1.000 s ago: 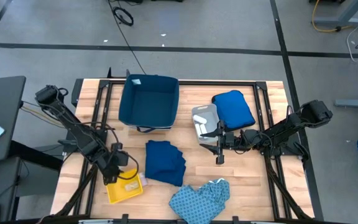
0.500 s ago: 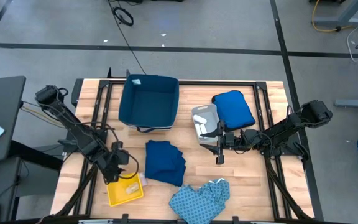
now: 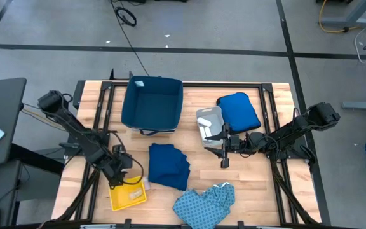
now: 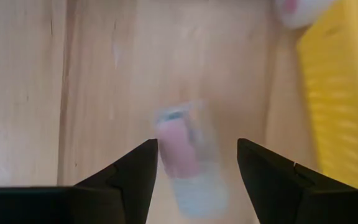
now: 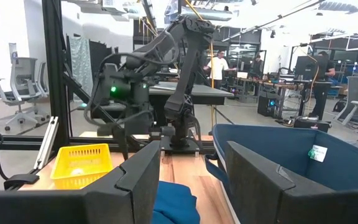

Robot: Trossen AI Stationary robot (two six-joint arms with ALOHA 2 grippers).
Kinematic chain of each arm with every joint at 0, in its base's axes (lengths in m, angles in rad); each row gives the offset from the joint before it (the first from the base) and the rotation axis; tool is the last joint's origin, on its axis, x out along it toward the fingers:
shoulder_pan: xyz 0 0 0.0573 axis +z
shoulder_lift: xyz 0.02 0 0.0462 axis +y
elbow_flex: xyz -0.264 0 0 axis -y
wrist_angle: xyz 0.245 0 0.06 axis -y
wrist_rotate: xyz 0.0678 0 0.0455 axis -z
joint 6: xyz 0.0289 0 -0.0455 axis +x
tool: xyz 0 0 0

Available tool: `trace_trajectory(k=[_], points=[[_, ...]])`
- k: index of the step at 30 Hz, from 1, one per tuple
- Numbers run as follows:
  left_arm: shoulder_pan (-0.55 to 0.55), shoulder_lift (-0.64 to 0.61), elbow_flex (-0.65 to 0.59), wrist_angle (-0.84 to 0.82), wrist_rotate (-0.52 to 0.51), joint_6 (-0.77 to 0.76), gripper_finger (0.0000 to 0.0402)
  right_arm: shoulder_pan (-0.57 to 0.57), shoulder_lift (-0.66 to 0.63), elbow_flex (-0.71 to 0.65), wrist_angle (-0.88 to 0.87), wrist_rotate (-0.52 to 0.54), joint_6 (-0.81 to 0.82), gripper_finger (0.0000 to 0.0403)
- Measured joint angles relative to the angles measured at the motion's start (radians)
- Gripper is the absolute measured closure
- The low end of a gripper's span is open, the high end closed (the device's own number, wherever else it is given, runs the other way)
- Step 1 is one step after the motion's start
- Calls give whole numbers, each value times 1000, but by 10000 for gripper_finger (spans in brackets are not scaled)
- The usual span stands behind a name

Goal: Pick & place medical supplies in basket/bin
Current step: Put the left transparent pill bottle into the yellow bin

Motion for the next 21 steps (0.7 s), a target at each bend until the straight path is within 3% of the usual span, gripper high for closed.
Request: trace_trajectory(k=[8, 16, 21], points=[[20, 104, -1, 59, 36, 17, 175, 0, 0, 0, 0, 0, -3, 215], [32, 125, -1, 69, 42, 37, 245, 0, 0, 0, 0, 0, -7, 215], [32, 124, -1, 68, 34, 62, 250, 0, 0, 0, 0, 0, -7, 215]])
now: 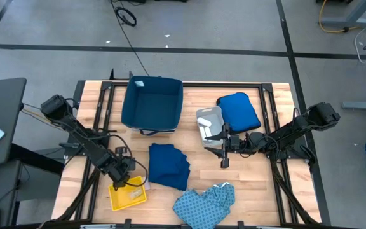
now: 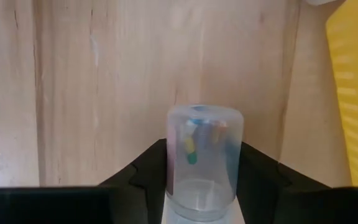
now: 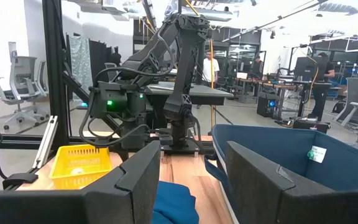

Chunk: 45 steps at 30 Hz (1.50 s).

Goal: Pick & place medical supplies in basket/bin
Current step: Put the left transparent pill bottle into the yellow bin

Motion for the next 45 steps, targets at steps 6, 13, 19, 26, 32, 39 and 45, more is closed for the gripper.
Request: trace_trajectory(k=[6, 13, 19, 26, 32, 39, 45], points=[[-2, -7, 12, -39, -13, 25, 250, 0, 0, 0, 0, 0, 0, 215], [-2, -66, 109, -193, -69, 49, 250, 0, 0, 0, 0, 0, 0, 215], [-31, -142, 210, -211, -50, 103, 250, 0, 0, 0, 0, 0, 0, 215], [-93, -166, 291, -105, 14, 148, 250, 0, 0, 0, 0, 0, 0, 215], [-107, -101, 260, 32, 119, 213, 250, 0, 0, 0, 0, 0, 0, 215], [-105, -13, 241, 43, 188, 210, 250, 0, 0, 0, 0, 0, 0, 215], [-105, 31, 241, 52, 196, 211, 244, 0, 0, 0, 0, 0, 0, 215]])
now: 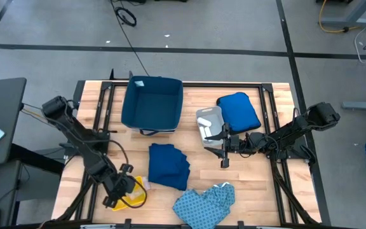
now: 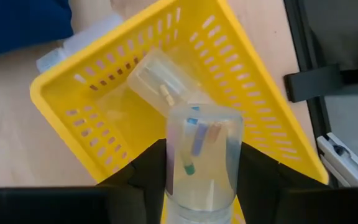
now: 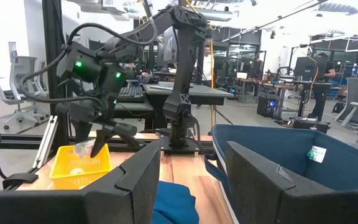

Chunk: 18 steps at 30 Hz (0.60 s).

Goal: Pick & place medical supplies in basket/bin
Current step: Put the left transparent pill bottle into the yellow bin, then put the transparent pill bottle into the yellow bin

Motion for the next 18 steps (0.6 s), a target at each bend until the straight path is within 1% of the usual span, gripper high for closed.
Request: trace_trajectory(k=[6, 9, 13, 18], points=[[0, 12, 0, 1, -1, -20, 139, 0, 0, 0, 0, 0, 0, 215], [0, 12, 0, 1, -2, -26, 107, 0, 0, 0, 0, 0, 0, 215], [0, 12, 0, 1, -24, -28, 96, 0, 0, 0, 0, 0, 0, 215], [0, 12, 0, -24, -27, -35, 110, 0, 0, 0, 0, 0, 0, 215]])
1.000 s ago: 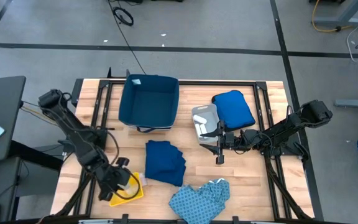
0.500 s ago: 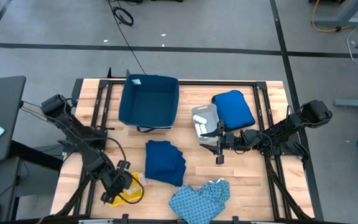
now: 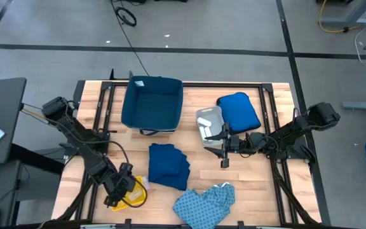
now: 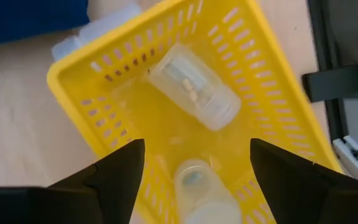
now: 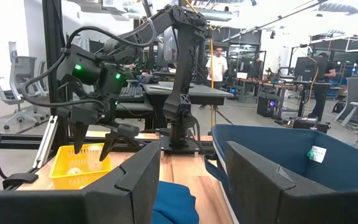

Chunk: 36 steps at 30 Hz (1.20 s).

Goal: Pick & place medical supplies in basket/bin
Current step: Put the transparent pill bottle into the yellow bin

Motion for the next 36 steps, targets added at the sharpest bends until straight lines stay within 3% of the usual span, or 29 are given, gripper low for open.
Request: trace_trajectory(k=[9, 16, 26, 36], points=[[0, 0, 0, -33, -10, -14, 126, 0, 0, 0, 0, 0, 0, 215], [0, 0, 0, -209, -29, -109, 126, 0, 0, 0, 0, 0, 0, 215], [-2, 0, 0, -417, 25, -173, 126, 0, 0, 0, 0, 0, 0, 215], [-2, -65, 26, -391, -195, -86, 126, 0, 0, 0, 0, 0, -1, 215]])
